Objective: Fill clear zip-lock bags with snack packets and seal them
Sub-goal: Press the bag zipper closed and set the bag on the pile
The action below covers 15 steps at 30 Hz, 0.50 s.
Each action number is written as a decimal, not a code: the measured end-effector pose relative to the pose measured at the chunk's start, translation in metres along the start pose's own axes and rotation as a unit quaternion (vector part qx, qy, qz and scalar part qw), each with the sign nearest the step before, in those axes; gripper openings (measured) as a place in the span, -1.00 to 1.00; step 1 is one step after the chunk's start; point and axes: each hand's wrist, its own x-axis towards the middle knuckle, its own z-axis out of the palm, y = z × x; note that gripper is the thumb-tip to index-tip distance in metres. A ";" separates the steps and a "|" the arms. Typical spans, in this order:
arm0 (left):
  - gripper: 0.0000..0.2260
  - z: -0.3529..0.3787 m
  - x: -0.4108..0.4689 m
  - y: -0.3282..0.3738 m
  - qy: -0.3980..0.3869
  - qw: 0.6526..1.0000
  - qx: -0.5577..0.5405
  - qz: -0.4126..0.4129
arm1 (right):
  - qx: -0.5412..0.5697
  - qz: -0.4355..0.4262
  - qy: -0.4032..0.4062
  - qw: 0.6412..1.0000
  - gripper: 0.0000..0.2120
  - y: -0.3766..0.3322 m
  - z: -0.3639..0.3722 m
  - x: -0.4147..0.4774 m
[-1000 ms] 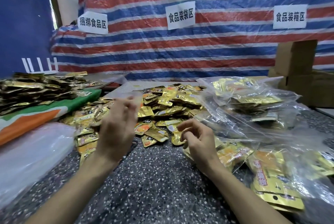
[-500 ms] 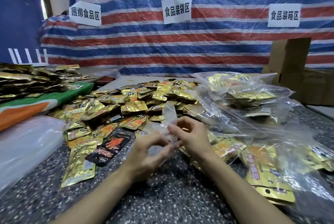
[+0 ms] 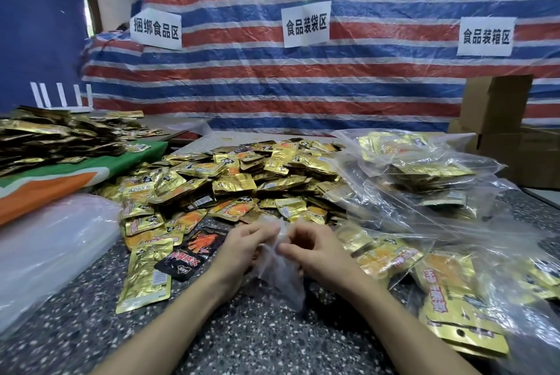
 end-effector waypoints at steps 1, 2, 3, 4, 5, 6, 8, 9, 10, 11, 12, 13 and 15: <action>-0.66 0.000 0.000 -0.001 0.007 1.000 -0.004 0.000 | 0.005 0.006 0.002 1.000 -0.86 0.000 0.000 0.000; -0.73 -0.001 0.000 -0.001 0.015 1.000 -0.012 0.000 | 0.009 0.013 0.005 1.000 -0.86 0.000 -0.001 -0.001; -0.79 -0.001 0.001 -0.002 0.020 1.000 -0.018 0.002 | 0.011 0.019 0.010 1.000 -0.86 -0.001 -0.001 -0.001; -0.84 -0.002 0.001 -0.003 0.025 0.999 -0.020 0.006 | 0.011 0.023 0.016 1.000 -0.84 -0.002 -0.001 -0.002; -0.85 -0.003 0.001 -0.003 0.029 0.999 -0.023 0.008 | 0.015 0.024 0.023 0.999 -0.80 -0.003 -0.001 -0.002; -0.84 -0.004 0.001 -0.003 0.032 0.999 -0.032 0.009 | 0.023 0.024 0.032 0.999 -0.70 -0.004 0.000 -0.002; -0.71 -0.006 0.001 -0.004 0.032 0.998 -0.047 0.015 | 0.050 0.037 0.059 0.996 -0.48 -0.008 0.002 -0.002; -0.68 -0.007 0.002 -0.004 0.029 0.998 -0.049 0.020 | 0.057 0.045 0.074 0.995 -0.43 -0.009 0.002 -0.002; -0.70 -0.007 0.001 -0.004 0.023 0.998 -0.048 0.027 | 0.059 0.051 0.085 0.993 -0.44 -0.010 0.002 -0.001; -0.73 -0.007 0.001 -0.004 0.013 0.998 -0.045 0.034 | 0.056 0.054 0.091 0.993 -0.47 -0.009 0.001 -0.001; -0.77 -0.006 0.001 -0.005 0.001 0.998 -0.043 0.040 | 0.050 0.054 0.090 0.993 -0.50 -0.009 0.001 -0.001; -0.79 -0.006 0.000 -0.006 -0.010 0.998 -0.043 0.044 | 0.045 0.052 0.087 0.994 -0.54 -0.008 0.001 -0.001; -0.82 -0.006 0.000 -0.007 -0.023 0.998 -0.045 0.038 | 0.042 0.045 0.084 0.995 -0.61 -0.008 0.002 -0.001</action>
